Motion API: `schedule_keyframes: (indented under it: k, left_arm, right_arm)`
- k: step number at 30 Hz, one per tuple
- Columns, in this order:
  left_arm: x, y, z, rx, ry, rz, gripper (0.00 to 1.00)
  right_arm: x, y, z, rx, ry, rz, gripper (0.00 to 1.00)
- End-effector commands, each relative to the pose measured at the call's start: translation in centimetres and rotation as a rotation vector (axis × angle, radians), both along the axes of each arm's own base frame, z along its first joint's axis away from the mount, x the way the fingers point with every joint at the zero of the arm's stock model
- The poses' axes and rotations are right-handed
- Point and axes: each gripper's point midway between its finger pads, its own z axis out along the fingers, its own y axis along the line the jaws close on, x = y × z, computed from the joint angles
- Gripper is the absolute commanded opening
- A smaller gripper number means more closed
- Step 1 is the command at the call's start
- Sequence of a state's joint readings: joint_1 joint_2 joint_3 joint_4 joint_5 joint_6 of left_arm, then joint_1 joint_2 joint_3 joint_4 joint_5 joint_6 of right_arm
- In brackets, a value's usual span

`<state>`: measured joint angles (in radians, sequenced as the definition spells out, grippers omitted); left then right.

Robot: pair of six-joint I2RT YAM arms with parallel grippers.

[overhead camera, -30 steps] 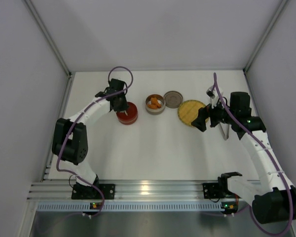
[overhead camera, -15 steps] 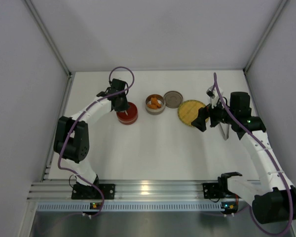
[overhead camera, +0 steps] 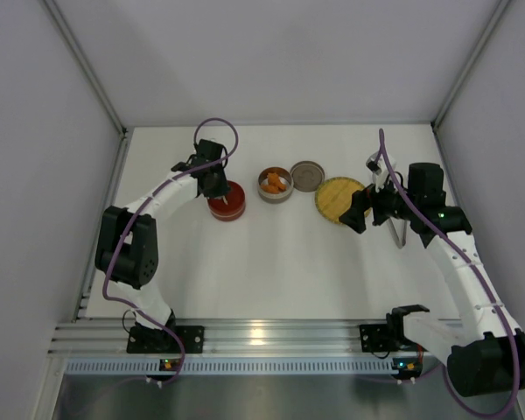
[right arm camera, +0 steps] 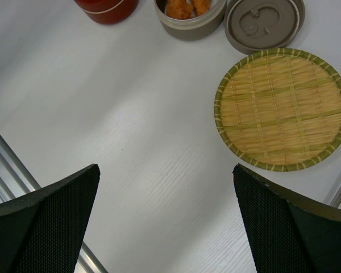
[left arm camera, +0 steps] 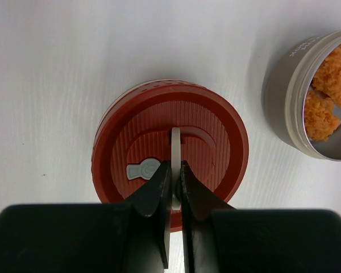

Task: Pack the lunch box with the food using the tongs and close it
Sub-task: Move the packing box to the center of the board.

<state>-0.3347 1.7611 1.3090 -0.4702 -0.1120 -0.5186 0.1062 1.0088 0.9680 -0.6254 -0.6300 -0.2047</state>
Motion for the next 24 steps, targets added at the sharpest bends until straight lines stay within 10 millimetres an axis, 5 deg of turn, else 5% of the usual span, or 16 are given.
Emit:
schedule_keyframes:
  k: [1,24]
  left_arm:
    - [1.6,-1.0,3.1,-0.057,-0.087,-0.006,0.0]
    - [1.8,-1.5,5.1,-0.086,-0.129,-0.033,0.0]
  right_arm:
    - [0.5,-0.3,0.6,0.018,-0.037,-0.015,0.99]
    - [0.4,-0.3,0.3,0.022,-0.029,-0.016,0.99]
